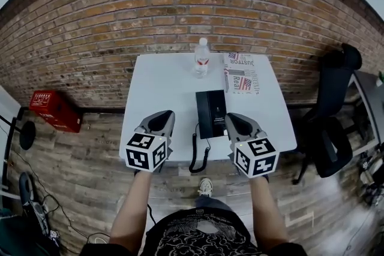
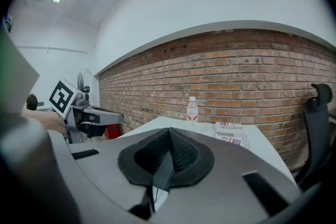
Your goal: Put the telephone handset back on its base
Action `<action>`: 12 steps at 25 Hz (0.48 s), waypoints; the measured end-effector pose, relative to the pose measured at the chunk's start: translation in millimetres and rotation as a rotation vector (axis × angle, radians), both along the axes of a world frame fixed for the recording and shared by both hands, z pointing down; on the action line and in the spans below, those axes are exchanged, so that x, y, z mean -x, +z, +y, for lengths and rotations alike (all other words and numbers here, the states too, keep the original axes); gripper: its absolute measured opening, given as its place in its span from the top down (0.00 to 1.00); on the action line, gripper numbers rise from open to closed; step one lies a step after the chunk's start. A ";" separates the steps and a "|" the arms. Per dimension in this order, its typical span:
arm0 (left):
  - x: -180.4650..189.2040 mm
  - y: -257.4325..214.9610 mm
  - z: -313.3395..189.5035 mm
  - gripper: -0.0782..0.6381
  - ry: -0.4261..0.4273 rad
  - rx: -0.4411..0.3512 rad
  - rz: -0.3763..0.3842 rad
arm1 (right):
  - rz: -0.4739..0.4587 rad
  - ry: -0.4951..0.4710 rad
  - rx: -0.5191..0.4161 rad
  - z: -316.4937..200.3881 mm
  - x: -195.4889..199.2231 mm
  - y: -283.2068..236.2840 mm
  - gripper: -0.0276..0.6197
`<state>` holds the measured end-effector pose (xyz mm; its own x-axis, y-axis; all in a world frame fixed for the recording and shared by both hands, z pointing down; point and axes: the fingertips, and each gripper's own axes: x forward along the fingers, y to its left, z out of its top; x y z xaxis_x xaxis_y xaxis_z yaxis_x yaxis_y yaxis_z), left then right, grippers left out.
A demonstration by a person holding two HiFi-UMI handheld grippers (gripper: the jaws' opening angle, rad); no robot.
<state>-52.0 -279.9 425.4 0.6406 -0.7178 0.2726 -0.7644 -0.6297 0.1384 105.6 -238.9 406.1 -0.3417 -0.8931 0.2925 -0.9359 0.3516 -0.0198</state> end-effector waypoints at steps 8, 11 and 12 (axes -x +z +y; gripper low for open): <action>1.5 -3.7 3.1 0.87 -0.012 -0.015 -0.013 | 0.003 0.001 -0.008 1.9 -0.4 -3.4 0.95; 1.7 -6.1 2.5 0.87 -0.012 -0.020 -0.014 | 0.003 0.000 -0.009 0.9 0.4 -4.7 0.95; 1.7 -7.0 2.3 0.87 -0.012 -0.023 -0.016 | 0.003 -0.001 -0.010 0.7 0.8 -5.0 0.95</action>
<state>-53.7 -277.5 418.4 0.6280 -0.7312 0.2663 -0.7737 -0.6236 0.1122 104.8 -238.2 401.2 -0.3417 -0.8956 0.2850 -0.9356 0.3528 -0.0132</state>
